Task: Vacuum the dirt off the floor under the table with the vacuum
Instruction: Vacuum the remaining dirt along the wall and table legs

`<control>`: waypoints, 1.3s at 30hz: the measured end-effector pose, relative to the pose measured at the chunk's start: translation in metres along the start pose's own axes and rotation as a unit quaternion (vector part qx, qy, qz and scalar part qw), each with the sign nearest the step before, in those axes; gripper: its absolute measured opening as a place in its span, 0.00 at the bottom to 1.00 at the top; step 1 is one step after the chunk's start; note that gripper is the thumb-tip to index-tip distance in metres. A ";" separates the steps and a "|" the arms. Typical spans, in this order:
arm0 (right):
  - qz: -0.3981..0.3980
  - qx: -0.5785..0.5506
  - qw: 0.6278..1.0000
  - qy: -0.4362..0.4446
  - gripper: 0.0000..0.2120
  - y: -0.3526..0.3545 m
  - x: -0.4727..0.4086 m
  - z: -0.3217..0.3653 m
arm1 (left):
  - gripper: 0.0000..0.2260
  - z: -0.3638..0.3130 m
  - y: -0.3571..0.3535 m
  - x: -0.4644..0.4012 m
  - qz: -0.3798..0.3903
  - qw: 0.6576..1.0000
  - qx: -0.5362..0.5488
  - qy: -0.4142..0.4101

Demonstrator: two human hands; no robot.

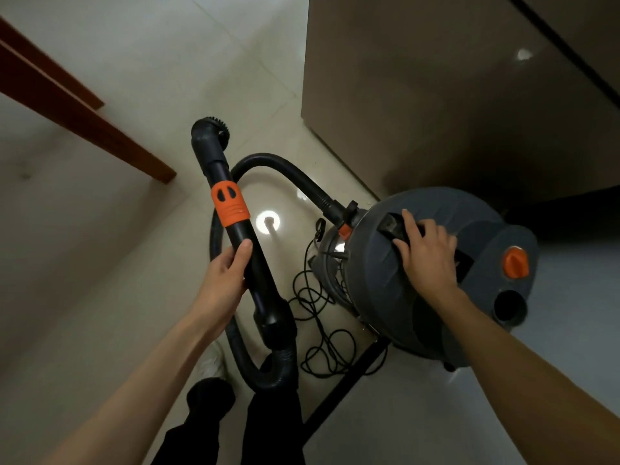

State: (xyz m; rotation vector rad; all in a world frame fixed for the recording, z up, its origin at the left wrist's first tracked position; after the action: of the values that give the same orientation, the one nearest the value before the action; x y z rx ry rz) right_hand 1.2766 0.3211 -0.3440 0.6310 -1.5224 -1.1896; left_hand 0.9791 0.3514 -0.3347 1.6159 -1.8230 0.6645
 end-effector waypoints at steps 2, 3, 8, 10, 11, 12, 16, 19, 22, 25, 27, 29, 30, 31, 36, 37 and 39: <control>-0.020 -0.018 1.000 0.006 0.25 -0.002 -0.002 0.001 | 0.12 0.003 0.002 -0.004 -0.006 1.000 0.006 0.006; -0.024 -0.021 0.999 0.008 0.25 -0.003 -0.003 0.002 | 0.12 0.004 0.003 -0.006 -0.007 1.000 0.009 0.010; -0.033 -0.047 0.998 0.017 0.24 0.001 -0.019 0.019 | 0.15 0.003 0.015 -0.017 -0.028 0.999 0.023 0.013; -0.040 -0.054 0.998 0.019 0.24 0.005 -0.030 0.032 | 0.14 -0.001 0.021 -0.019 -0.039 0.999 0.023 0.010; -0.046 -0.058 0.997 0.021 0.24 0.007 -0.037 0.039 | 0.13 -0.003 0.024 -0.021 -0.043 0.999 0.023 0.008; -0.051 -0.060 0.997 0.022 0.24 0.009 -0.043 0.047 | 0.12 -0.005 0.028 -0.022 -0.046 0.999 0.023 0.006; -0.049 -0.059 0.997 0.018 0.25 0.020 -0.071 0.080 | 0.14 -0.014 0.043 -0.027 -0.063 0.998 0.018 0.004; -0.048 -0.053 0.997 0.032 0.25 0.030 -0.090 0.106 | 0.15 -0.023 0.051 -0.034 -0.069 0.997 0.022 0.003; -0.048 -0.054 0.996 0.060 0.25 0.037 -0.109 0.131 | 0.14 -0.038 0.057 -0.043 -0.067 0.998 0.013 -0.008; -0.041 -0.046 0.994 0.092 0.25 0.047 -0.130 0.157 | 0.13 -0.059 0.064 -0.057 -0.078 0.997 0.014 -0.016; -0.034 -0.042 0.994 0.098 0.25 0.055 -0.146 0.173 | 0.13 -0.075 0.069 -0.068 -0.083 0.996 0.024 -0.022; -0.031 -0.036 0.994 0.095 0.25 0.063 -0.161 0.188 | 0.13 -0.094 0.075 -0.081 -0.091 0.995 0.038 -0.033; -0.031 -0.033 0.995 0.092 0.25 0.066 -0.169 0.196 | 0.12 -0.103 0.078 -0.088 -0.095 0.994 0.042 -0.040; -0.031 -0.031 0.995 0.090 0.25 0.069 -0.178 0.203 | 0.12 -0.113 0.081 -0.095 -0.097 0.993 0.045 -0.046; -0.036 -0.031 0.996 0.078 0.23 0.088 -0.222 0.239 | 0.14 -0.164 0.094 -0.131 -0.091 0.993 0.026 -0.066; -0.034 -0.037 0.996 0.072 0.22 0.092 -0.231 0.246 | 0.14 -0.173 0.097 -0.139 -0.090 0.993 0.021 -0.067; -0.029 -0.054 0.996 0.062 0.22 0.099 -0.249 0.261 | 0.14 -0.191 0.103 -0.155 -0.087 0.994 0.011 -0.067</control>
State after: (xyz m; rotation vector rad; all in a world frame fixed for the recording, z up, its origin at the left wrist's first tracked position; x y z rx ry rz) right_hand 1.1283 0.6644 -0.3425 0.6669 -1.3346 -1.2447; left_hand 0.9091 0.6079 -0.3129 1.8487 -1.7459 0.5091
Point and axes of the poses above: each hand's wrist, its own x-axis away from the middle knuckle, its own y-axis out of the back of the hand, z = x × y, the point moved 5 cm from there along -x, towards the middle knuckle, and after that the axes turned 3 degrees about -x, right-handed, at the moved point
